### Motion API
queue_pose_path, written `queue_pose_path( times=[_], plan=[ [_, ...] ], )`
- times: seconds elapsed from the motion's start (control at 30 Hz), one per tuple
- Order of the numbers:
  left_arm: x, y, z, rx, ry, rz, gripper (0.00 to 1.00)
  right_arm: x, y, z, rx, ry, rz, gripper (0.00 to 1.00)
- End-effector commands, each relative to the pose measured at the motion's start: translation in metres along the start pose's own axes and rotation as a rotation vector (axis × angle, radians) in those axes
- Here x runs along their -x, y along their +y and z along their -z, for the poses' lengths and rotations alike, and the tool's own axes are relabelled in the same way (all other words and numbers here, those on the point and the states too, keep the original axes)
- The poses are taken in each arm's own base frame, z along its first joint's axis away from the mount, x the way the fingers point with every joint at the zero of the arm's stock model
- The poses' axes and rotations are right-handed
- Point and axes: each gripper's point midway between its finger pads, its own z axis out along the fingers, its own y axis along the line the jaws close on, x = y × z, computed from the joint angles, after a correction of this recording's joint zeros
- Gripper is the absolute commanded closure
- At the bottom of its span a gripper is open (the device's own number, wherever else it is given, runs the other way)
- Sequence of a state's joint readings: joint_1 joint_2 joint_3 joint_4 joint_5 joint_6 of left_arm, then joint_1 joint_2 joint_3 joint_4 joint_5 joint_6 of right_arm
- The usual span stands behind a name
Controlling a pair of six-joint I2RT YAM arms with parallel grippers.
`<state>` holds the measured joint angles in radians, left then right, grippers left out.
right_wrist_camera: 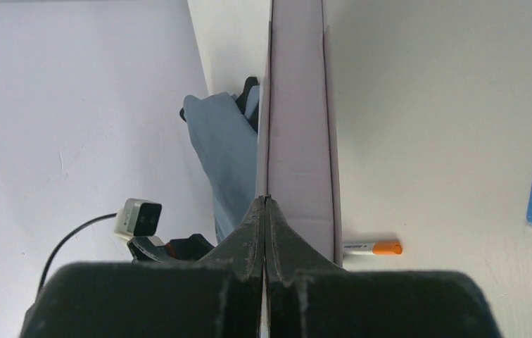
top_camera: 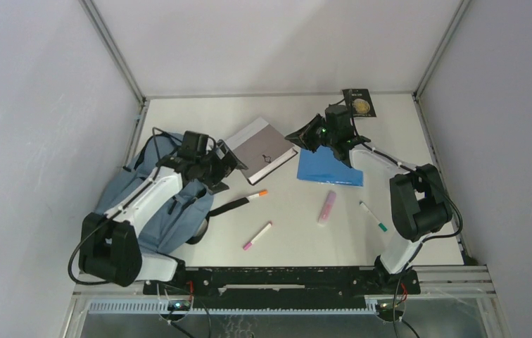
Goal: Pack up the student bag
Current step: Pick up the book from the center of the board.
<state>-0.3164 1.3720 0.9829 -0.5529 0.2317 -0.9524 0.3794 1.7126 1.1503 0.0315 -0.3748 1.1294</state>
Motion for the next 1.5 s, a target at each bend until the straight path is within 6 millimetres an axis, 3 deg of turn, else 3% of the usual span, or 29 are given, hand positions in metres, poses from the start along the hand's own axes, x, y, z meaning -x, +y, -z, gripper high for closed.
queue_pose_path(
  times=[0.0,0.2,0.63,1.0,1.47],
  plan=[
    [-0.003,-0.037,0.011,-0.214,0.000,0.121,0.00,0.004,0.036,0.012,0.111,-0.031,0.031,1.00],
    [-0.007,-0.050,0.000,-0.368,0.021,0.221,0.00,0.000,0.037,0.011,0.119,-0.023,0.032,1.00],
    [-0.009,-0.058,-0.017,-0.491,0.053,0.276,0.00,-0.003,0.043,0.012,0.160,0.006,-0.027,1.00],
    [-0.005,-0.075,-0.012,-0.564,0.052,0.254,0.00,-0.004,0.035,0.012,0.177,0.043,-0.113,1.00],
    [-0.015,-0.046,-0.023,-0.470,0.027,0.262,0.00,0.011,0.022,0.009,0.176,0.024,-0.228,1.00]
  ],
)
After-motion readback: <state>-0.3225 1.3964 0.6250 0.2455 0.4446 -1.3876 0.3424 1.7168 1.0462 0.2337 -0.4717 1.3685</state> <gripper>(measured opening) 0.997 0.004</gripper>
